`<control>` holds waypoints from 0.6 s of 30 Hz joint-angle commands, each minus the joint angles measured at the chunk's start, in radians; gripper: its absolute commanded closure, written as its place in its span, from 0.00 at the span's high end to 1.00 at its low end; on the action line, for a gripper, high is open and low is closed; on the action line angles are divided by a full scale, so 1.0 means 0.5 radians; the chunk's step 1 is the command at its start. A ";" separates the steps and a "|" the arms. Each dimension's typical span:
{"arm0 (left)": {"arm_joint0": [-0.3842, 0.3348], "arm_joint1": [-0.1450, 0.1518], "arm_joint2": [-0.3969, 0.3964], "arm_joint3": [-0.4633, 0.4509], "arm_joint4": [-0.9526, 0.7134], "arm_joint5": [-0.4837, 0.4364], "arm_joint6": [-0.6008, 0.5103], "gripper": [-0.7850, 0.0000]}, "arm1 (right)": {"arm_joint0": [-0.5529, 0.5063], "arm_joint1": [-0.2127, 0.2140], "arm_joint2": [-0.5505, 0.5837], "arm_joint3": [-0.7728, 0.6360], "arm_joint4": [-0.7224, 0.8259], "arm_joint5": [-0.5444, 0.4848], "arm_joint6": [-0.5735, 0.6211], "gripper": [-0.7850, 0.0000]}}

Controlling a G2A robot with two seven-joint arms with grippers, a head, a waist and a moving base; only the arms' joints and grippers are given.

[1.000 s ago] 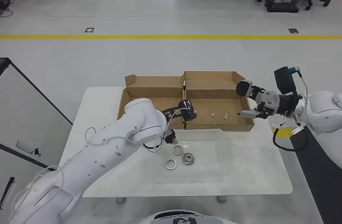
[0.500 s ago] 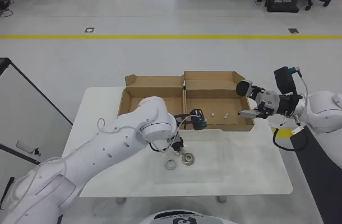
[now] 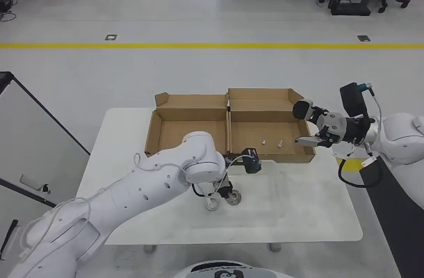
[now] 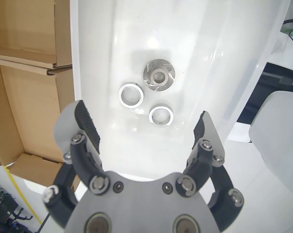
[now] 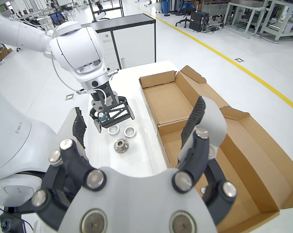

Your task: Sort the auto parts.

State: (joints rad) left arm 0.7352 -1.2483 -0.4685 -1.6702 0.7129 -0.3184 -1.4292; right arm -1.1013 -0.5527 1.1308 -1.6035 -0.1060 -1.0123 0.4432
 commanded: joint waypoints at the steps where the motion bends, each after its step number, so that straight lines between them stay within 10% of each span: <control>1: 0.001 -0.010 0.023 0.023 0.010 0.006 0.012 1.00 | 0.000 0.000 0.000 0.000 0.000 0.000 0.000 1.00; 18: -0.054 -0.153 0.225 0.195 -0.037 0.119 0.022 1.00 | 0.000 0.000 0.000 0.000 0.000 0.000 0.000 1.00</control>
State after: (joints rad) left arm 0.7115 -1.3202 -0.3599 -1.5799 0.6927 -0.2598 -1.4231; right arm -1.1013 -0.5527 1.1308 -1.6035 -0.1060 -1.0123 0.4432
